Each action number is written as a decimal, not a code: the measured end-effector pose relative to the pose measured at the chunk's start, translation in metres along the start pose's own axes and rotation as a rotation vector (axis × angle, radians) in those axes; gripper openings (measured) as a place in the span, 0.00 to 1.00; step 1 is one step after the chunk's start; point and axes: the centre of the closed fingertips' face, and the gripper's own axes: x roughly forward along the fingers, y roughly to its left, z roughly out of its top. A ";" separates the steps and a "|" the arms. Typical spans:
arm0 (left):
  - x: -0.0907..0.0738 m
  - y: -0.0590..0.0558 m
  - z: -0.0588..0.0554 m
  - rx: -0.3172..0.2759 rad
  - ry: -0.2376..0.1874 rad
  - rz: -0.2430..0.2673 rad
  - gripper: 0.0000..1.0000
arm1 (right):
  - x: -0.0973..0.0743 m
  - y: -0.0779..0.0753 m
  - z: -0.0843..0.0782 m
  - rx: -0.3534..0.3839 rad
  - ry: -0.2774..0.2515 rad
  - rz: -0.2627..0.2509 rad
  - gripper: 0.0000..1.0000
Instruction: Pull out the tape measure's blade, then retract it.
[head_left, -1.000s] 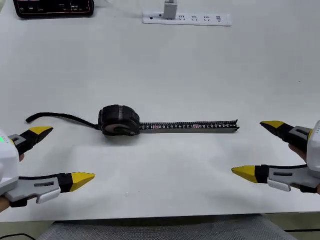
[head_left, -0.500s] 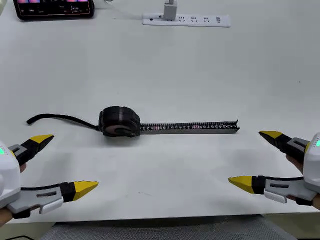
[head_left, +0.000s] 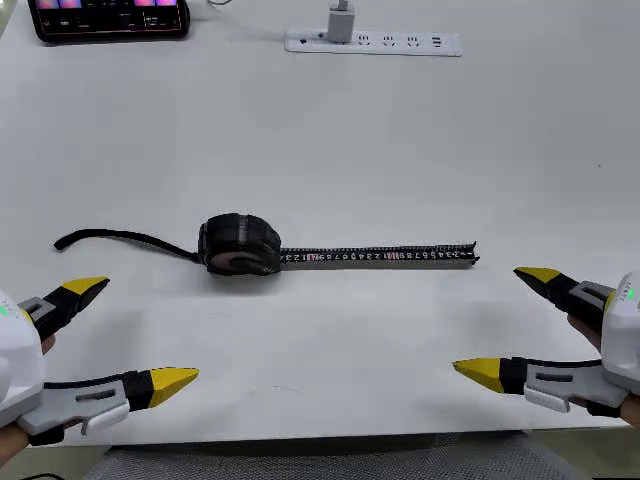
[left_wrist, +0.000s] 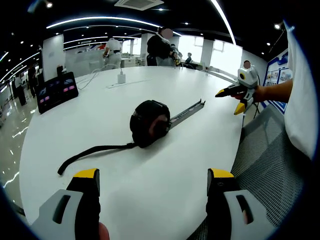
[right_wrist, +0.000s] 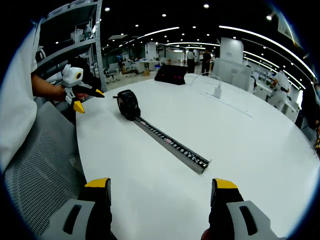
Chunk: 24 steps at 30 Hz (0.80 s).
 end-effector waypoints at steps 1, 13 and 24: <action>0.000 0.000 0.000 -0.001 0.000 -0.001 0.86 | 0.000 0.000 0.000 -0.001 0.000 0.000 0.80; 0.002 0.000 0.004 -0.016 -0.005 0.001 0.85 | 0.001 0.000 -0.001 0.001 -0.001 0.001 0.80; 0.016 -0.008 0.010 -0.046 -0.001 -0.006 0.87 | 0.000 -0.002 -0.001 0.000 0.001 -0.002 0.79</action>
